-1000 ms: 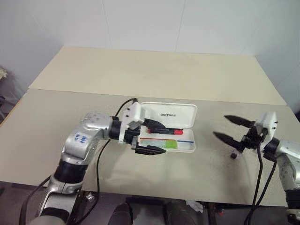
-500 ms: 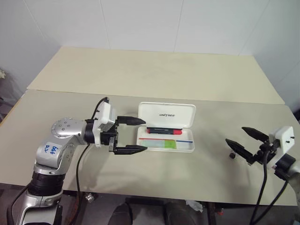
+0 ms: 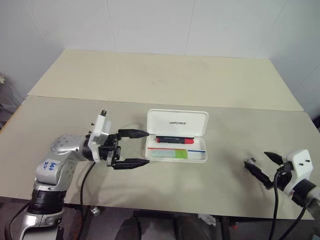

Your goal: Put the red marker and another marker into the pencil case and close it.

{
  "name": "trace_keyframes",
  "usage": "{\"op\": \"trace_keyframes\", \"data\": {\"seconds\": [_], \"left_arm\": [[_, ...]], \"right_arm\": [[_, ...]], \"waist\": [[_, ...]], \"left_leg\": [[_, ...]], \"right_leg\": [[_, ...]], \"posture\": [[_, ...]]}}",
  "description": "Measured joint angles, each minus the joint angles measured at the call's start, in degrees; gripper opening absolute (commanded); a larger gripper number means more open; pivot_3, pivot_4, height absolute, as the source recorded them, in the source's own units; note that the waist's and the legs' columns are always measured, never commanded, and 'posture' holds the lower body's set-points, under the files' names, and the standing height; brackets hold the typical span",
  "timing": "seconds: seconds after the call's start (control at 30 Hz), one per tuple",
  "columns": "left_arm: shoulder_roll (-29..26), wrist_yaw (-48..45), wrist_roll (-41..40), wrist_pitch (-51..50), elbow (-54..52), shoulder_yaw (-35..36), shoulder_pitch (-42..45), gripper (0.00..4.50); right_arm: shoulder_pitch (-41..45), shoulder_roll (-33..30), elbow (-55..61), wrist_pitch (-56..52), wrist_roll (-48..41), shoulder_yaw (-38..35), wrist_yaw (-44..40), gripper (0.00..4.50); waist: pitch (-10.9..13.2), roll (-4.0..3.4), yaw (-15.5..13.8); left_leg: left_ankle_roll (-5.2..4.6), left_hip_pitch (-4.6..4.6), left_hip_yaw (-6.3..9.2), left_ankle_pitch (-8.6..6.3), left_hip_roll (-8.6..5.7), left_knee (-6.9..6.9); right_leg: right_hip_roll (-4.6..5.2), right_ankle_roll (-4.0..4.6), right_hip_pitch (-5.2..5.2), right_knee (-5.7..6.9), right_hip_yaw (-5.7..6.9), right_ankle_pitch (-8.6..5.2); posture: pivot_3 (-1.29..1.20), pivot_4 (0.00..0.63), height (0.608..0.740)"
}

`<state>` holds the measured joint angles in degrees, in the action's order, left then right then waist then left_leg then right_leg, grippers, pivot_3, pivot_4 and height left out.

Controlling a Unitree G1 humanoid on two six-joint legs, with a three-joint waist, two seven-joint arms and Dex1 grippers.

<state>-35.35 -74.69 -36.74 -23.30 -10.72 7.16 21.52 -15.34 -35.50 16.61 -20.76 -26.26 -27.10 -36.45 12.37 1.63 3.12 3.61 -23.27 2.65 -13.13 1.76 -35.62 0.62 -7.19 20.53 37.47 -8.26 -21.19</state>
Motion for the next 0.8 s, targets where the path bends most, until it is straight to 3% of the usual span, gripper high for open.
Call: {"op": "trace_keyframes", "data": {"seconds": [0.37,0.8], "left_arm": [[-5.4,-7.3,-1.8,3.9,2.7,3.8,-3.8,4.45],[-6.4,-6.9,-0.7,8.4,4.3,4.1,-6.0,4.45]], "right_arm": [[-1.9,5.0,1.4,-0.9,3.6,3.3,4.7,4.5],[6.1,8.3,-2.5,-3.1,4.4,5.2,9.7,4.5]], "waist": [[-0.1,0.07,0.2],[-0.1,0.22,0.4]], "left_leg": [[0.01,0.09,-0.04,-0.01,0.05,0.19],[0.02,0.11,-0.08,0.01,0.07,0.29]], "right_leg": [[0.0,0.15,0.03,-0.04,0.02,-0.08],[0.05,0.19,0.07,-0.05,-0.01,-0.07]], "posture": [[0.0,0.15,0.74],[0.0,0.15,0.74]]}}
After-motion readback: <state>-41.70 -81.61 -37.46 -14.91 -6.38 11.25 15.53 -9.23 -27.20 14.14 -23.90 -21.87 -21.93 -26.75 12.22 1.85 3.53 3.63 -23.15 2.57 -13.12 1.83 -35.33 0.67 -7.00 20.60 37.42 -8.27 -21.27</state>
